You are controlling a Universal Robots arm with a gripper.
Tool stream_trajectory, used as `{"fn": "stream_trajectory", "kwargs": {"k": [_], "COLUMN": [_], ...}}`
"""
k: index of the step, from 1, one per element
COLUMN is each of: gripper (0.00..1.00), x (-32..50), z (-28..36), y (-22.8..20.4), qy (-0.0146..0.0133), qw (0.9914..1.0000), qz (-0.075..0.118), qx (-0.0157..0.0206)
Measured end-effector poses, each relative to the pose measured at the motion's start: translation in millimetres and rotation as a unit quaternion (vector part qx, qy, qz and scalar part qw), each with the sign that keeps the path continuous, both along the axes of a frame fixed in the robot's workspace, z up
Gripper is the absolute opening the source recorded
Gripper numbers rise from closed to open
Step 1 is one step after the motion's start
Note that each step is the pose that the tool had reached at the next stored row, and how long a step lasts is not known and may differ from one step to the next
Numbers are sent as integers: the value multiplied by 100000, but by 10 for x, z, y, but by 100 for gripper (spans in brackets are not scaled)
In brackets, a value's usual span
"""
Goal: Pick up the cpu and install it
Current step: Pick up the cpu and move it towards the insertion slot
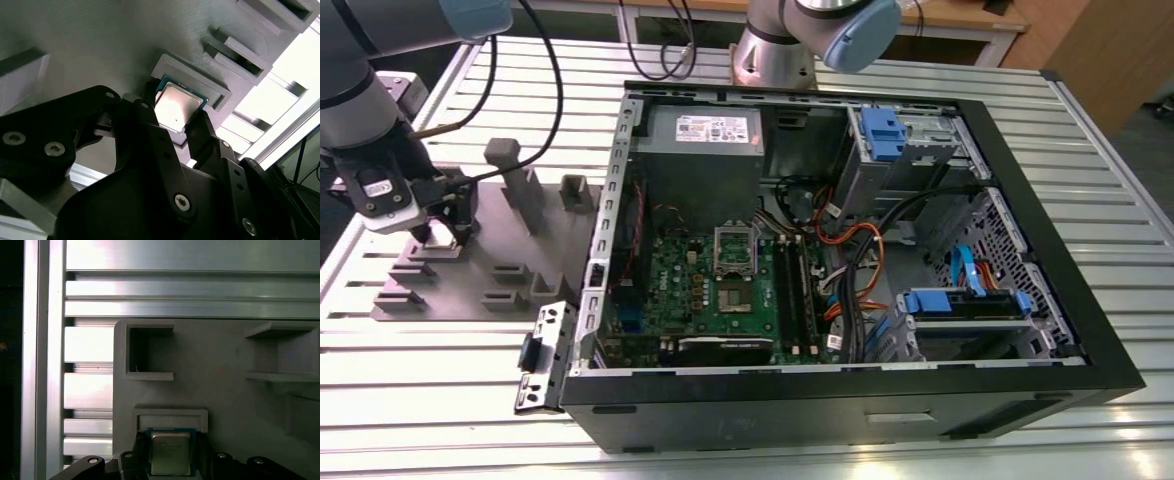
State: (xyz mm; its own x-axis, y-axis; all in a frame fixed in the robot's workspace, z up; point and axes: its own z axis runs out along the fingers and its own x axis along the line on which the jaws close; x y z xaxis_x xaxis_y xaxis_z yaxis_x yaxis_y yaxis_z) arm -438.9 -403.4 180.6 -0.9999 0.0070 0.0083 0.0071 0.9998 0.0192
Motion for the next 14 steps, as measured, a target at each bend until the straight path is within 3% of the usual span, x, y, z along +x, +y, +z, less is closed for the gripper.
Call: {"fn": "stream_trajectory", "kwargs": {"k": [12, 13, 14], "gripper": [52, 58, 58], "x": [2, 2, 2], "z": [0, 1, 1], "y": [0, 0, 0], "qy": [-4, -3, -2], "qw": [100000, 100000, 100000], "qz": [-6, -6, -7], "qx": [1, 1, 1]}}
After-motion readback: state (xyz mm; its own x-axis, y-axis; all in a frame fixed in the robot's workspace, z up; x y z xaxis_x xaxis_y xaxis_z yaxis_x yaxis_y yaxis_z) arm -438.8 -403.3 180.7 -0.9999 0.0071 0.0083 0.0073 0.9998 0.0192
